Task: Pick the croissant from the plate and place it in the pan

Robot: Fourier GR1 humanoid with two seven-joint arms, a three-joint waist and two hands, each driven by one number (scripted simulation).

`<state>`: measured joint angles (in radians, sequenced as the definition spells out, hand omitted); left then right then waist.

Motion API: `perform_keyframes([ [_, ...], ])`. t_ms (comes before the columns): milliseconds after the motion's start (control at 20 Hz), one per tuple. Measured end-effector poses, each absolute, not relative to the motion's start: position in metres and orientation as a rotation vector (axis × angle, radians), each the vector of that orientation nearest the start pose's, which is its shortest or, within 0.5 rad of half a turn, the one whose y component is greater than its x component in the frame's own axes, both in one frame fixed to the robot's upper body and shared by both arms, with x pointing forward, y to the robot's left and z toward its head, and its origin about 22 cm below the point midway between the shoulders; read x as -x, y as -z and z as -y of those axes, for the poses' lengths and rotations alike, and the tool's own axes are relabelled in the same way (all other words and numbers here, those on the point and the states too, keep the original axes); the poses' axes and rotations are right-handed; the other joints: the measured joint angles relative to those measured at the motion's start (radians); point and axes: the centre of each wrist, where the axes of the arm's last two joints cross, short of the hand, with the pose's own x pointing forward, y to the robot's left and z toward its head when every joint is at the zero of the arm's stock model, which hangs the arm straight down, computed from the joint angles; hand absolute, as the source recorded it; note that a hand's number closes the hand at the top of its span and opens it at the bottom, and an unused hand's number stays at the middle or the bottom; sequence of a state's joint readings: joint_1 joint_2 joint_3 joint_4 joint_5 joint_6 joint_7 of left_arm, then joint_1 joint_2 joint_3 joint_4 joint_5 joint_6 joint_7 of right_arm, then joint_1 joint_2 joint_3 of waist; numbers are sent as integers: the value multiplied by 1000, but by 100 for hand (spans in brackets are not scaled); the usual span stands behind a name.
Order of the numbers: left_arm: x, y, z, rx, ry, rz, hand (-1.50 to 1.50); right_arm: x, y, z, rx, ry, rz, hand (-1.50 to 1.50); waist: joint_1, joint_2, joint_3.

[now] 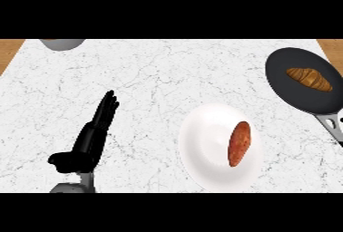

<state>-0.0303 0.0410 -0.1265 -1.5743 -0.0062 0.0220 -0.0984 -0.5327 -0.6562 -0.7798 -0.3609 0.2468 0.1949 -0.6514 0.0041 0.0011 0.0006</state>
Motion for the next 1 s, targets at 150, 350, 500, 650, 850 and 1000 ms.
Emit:
perform_keyframes([
  [150,-246,-7,-206,63,132,1695,0,-267,-11,517,582,114,1669,-150,-1,-1,0],
  [350,-246,-5,-206,51,130,1700,0,-260,-7,516,591,93,1661,-150,-2,-1,0],
  [500,-249,-11,-204,55,137,1697,0,-256,-8,513,610,82,1647,-150,-5,-2,-1],
  [650,-245,-6,-207,54,135,1694,0,-252,-3,510,626,64,1635,-150,-3,-2,-1],
  [850,-248,-5,-206,62,134,1696,0,-252,-5,508,652,42,1625,-150,-3,-1,-1],
  [1000,-242,-6,-207,58,133,1695,0,-255,-10,503,692,29,1627,-150,-3,-2,-1],
])
